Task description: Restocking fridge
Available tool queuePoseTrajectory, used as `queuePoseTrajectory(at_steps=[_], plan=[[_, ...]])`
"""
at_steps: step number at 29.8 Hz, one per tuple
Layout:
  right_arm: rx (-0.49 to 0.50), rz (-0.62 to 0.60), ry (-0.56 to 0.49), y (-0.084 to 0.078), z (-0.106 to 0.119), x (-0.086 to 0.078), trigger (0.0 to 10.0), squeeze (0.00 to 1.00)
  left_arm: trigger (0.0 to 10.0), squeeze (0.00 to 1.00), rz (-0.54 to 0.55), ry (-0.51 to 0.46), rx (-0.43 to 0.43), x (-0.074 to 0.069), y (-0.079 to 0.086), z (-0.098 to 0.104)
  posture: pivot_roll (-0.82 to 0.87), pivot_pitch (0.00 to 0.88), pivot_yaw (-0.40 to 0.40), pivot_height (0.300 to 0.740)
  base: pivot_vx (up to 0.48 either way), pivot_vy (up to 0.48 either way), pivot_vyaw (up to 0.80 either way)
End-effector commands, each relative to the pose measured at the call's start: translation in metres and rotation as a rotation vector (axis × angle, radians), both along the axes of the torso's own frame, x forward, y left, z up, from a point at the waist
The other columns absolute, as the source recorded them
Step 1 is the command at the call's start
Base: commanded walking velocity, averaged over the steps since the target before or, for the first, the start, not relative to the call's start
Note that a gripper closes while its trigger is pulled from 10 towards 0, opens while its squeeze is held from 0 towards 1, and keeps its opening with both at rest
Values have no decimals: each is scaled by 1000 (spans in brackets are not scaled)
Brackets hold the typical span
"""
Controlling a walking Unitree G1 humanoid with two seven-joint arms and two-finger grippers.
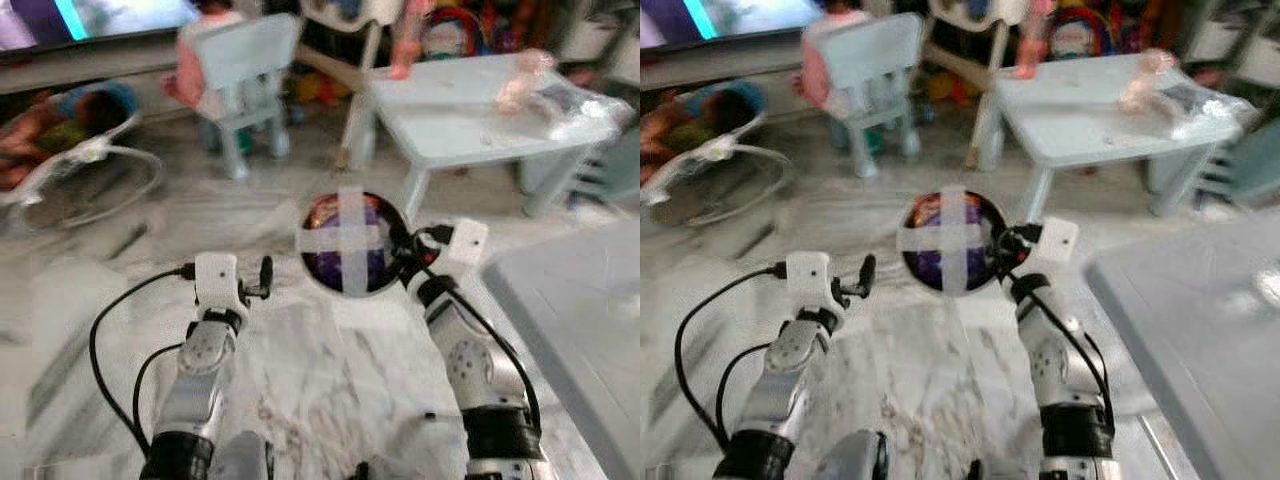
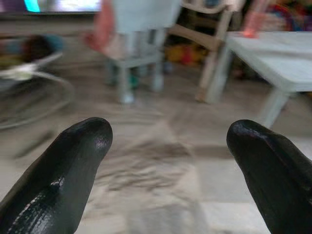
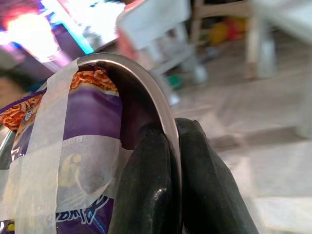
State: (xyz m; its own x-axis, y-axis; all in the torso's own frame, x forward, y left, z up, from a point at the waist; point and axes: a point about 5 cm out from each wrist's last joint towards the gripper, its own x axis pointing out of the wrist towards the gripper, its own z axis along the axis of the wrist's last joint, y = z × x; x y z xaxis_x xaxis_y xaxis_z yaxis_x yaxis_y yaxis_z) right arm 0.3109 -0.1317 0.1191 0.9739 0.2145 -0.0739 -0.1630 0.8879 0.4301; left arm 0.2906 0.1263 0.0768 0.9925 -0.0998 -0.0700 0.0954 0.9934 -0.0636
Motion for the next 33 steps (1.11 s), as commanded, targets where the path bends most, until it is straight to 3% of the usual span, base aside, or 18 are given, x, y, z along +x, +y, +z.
queuePoseTrajectory(at_steps=[1,11,33], plan=[[-8,-25,-13,-9,1,-1,10000,0,10000,0,-17,16,-6,-3,-6,-3,64,106,-45,740,0,0,800],[-3,7,-16,-3,0,-2,10000,0,10000,0,3,12,-37,-1,-6,0,75,100,-47,740,0,0,800],[-7,26,-24,-1,1,0,10000,0,10000,0,-6,16,14,-6,4,-5,75,97,-51,740,0,26,800]])
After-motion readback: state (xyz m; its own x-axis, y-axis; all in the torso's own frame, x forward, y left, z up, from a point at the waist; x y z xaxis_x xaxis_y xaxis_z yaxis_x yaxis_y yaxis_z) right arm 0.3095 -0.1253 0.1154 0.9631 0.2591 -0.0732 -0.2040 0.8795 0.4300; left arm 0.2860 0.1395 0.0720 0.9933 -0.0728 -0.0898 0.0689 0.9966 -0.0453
